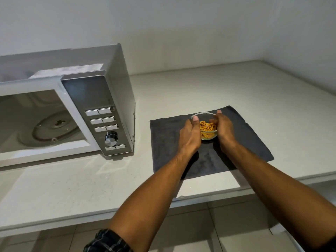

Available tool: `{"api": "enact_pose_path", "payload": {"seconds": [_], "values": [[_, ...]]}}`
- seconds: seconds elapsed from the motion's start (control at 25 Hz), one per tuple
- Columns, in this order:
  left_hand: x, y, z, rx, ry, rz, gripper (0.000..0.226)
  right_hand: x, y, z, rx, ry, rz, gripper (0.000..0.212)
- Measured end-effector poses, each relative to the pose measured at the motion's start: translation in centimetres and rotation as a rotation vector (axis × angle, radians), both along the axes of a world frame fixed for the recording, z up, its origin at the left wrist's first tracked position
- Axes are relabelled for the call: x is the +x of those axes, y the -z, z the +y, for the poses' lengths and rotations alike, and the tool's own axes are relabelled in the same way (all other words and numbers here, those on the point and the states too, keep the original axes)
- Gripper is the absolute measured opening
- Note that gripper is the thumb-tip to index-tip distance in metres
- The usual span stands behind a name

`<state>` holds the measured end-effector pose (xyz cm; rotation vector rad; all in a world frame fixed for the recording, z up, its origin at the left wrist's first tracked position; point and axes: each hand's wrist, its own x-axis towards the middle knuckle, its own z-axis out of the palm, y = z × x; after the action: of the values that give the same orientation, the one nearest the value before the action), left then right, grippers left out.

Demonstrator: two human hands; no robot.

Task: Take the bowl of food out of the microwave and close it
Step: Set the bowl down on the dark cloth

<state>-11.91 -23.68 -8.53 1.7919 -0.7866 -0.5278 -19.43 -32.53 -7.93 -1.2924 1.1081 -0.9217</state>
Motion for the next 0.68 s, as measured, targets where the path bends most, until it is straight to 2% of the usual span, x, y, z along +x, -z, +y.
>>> {"api": "enact_pose_path", "payload": {"seconds": [0.16,0.24,0.32,0.4,0.52,0.68], "values": [[0.3,0.0,-0.5,0.010,0.012,-0.001,0.062,0.3,0.8,-0.8,-0.030,0.012,0.006,0.051],[0.5,-0.5,0.0,0.021,0.019,-0.059,0.066,0.0,0.9,-0.5,-0.086,0.050,0.066,0.054],[0.9,-1.2,1.4,-0.004,-0.002,-0.192,0.070,-0.7,0.6,0.3,-0.292,0.199,0.154,0.050],[1.5,-2.0,3.8,-0.116,-0.010,-0.329,0.068,-0.9,-0.3,2.2,-0.528,0.311,0.047,0.037],[3.0,-3.1,8.7,-0.293,0.007,-0.501,0.051,0.5,-1.3,6.5,-0.676,0.196,-0.134,0.015],[5.3,-4.3,16.4,-0.380,-0.017,-0.692,0.047,3.9,-0.7,13.2,-0.715,-0.081,-0.173,0.031]]}}
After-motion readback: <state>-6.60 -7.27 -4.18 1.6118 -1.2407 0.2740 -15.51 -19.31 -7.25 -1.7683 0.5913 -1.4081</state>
